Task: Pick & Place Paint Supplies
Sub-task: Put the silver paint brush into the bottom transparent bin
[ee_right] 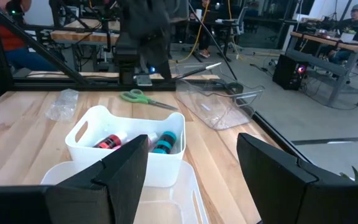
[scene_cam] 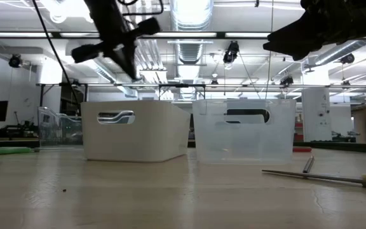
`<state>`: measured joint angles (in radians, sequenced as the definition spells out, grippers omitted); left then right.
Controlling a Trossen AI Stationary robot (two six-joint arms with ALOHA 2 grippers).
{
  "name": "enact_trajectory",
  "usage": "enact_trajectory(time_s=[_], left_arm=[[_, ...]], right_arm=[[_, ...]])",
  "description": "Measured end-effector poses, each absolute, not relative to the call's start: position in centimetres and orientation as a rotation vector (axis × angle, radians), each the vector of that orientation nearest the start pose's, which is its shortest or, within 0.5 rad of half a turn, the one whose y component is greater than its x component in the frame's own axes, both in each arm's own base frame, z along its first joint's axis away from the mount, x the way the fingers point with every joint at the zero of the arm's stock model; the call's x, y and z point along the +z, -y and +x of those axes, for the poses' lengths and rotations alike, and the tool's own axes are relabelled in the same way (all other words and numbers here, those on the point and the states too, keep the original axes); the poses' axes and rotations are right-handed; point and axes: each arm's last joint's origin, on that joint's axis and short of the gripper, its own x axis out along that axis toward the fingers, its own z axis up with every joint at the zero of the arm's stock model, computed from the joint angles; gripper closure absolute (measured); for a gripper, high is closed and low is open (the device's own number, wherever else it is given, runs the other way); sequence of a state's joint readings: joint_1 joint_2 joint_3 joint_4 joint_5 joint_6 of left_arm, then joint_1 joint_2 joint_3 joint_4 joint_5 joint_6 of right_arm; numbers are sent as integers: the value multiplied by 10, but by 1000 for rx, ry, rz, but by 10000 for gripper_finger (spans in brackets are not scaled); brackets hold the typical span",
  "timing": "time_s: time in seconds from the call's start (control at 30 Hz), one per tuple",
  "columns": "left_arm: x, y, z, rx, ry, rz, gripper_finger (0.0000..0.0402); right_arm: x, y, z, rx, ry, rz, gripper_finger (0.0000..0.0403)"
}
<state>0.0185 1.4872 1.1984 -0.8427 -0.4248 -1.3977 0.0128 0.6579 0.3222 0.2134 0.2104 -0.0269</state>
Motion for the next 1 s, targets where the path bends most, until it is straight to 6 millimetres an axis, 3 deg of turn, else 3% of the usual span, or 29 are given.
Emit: enact_trajectory(time_s=[0.37,0.77,1.0], left_arm=[[267,-15,316,789,-410,-1126,399],[216,-10,364,572,-428,-1176,399],[203,3,373,503,-473,-1202,399]], right_arm=[[229,4,158,-195,-124,-40,159],[229,4,158,-196,-124,-40,159],[228,4,159,-195,-130,-41,159]])
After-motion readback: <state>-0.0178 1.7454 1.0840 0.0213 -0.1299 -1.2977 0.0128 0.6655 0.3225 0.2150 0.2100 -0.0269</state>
